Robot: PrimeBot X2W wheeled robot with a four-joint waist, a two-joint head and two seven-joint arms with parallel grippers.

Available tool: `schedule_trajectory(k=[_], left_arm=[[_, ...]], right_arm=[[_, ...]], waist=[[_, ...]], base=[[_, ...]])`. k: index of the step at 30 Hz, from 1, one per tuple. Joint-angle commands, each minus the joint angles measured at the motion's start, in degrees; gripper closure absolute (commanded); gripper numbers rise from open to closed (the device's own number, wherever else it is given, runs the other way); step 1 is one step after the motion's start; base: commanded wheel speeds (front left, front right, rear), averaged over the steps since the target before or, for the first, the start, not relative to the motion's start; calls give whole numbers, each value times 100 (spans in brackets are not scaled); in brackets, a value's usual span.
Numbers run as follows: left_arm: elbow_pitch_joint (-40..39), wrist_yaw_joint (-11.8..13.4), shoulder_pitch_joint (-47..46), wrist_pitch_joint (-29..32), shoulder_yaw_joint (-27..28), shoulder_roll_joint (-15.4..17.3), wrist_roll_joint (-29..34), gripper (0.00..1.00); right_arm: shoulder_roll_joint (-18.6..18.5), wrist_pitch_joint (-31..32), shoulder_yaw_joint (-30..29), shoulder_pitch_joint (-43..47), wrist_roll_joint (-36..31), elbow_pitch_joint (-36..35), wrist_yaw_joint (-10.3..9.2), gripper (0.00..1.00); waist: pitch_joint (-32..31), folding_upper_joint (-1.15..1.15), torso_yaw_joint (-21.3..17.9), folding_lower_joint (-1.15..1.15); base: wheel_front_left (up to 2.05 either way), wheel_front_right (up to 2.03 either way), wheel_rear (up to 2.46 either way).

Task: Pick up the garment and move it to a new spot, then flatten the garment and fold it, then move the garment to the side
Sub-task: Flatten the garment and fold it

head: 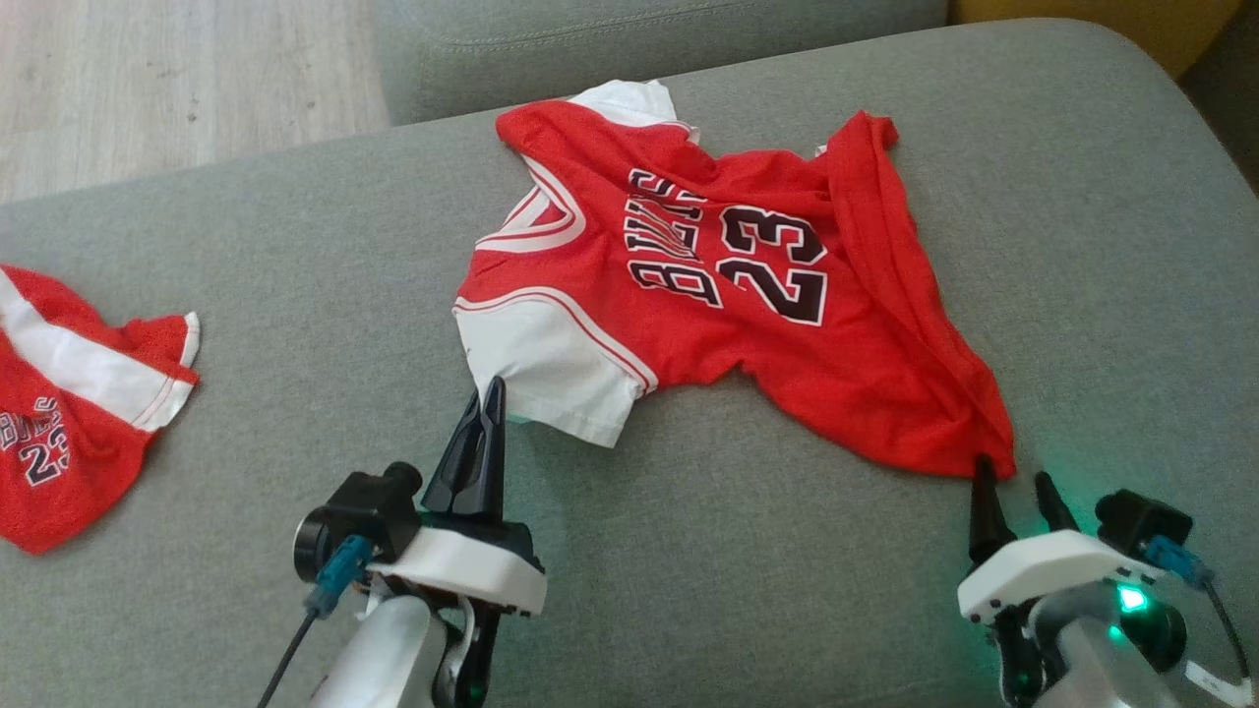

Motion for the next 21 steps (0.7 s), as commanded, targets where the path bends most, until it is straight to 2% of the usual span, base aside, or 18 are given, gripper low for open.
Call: schedule_trajectory(k=[1,5,6,7,8,14,21], left_arm=[[-172,20,-151,-62,131,27,-47,100],[-152,20,-141,-62,153,27,-27,100],[-150,16,-143,-62,154,27,-24,100],[-148,14,-148,-62,156,27,-21,100],[-141,9,-160,-62,163,27,-17,100],[-122,11,-178,-62,284,27,-2,100],[-343,-53,-160,-62,754,27,-28,100]], right_arm=[[-10,-28,238,-212,26,-16,39,0],[-10,-28,293,-281,7,100,39,0],[-10,-28,291,-297,-1,126,39,9],[-10,-28,291,-314,-6,147,39,42],[-10,-28,323,-346,-6,191,39,100],[-10,-28,398,-422,80,80,39,100],[-10,-18,619,-413,386,-528,39,100]], waist=[[13,0,31,0],[42,0,82,0],[55,0,95,0],[65,0,105,0],[83,0,118,0],[53,0,105,0],[-219,0,86,0]], base=[[0,0,0],[0,0,0],[0,0,0],[0,0,0],[0,0,0],[0,0,0],[0,0,0]])
